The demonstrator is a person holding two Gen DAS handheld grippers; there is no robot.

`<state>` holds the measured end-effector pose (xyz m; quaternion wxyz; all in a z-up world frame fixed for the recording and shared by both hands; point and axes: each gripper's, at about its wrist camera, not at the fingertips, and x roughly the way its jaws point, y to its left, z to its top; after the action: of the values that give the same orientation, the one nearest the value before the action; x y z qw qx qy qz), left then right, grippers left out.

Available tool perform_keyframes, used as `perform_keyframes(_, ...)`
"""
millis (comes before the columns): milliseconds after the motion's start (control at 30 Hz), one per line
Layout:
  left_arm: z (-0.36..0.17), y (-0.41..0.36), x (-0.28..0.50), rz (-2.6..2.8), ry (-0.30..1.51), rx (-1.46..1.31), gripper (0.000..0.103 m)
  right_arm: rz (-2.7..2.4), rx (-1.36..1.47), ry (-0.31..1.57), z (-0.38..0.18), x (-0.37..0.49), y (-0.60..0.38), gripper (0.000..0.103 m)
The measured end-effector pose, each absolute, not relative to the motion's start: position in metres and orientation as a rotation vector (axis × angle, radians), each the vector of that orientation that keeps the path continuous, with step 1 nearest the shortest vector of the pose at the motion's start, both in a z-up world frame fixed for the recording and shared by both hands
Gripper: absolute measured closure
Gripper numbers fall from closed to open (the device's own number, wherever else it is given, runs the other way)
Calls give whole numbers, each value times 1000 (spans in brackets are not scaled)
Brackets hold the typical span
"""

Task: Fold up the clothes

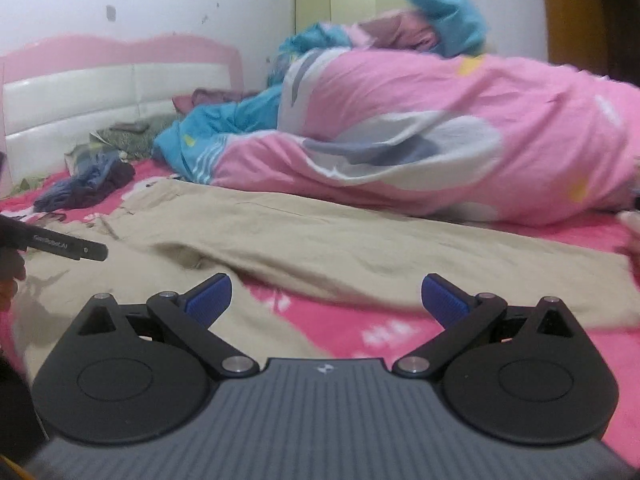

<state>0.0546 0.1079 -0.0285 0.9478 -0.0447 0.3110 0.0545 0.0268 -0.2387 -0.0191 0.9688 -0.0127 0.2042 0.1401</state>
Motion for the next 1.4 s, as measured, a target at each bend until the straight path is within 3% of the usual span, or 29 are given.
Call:
perform_keyframes(267,-73,109,144,58,675,-172,0,156,-17,619,-60,161,-222,1)
perform_keyframes(367,-85,111,141,13,653,-140,0,106,12,755,-97,156,-232,1)
perform_keyframes(600,-85,111,137,-2,659,-122,0,100,-33,803,-78,109,-232,2)
perform_keyframes(800,-84,112,137,-4,661,-120,0,-29,14,639,-38,137,-282,1)
perform_keyframes(967,-84,114,137,-10,659,-132,0,-32,84,826,-93,147,-340,1)
perform_keyframes(1167,-84,114,138,-9,661,-132,0,29,1,825,-78,90,-347,1)
perform_keyframes(1400,-85,116,138,-16,660,-140,0,-49,12,630,-44,135,-400,1)
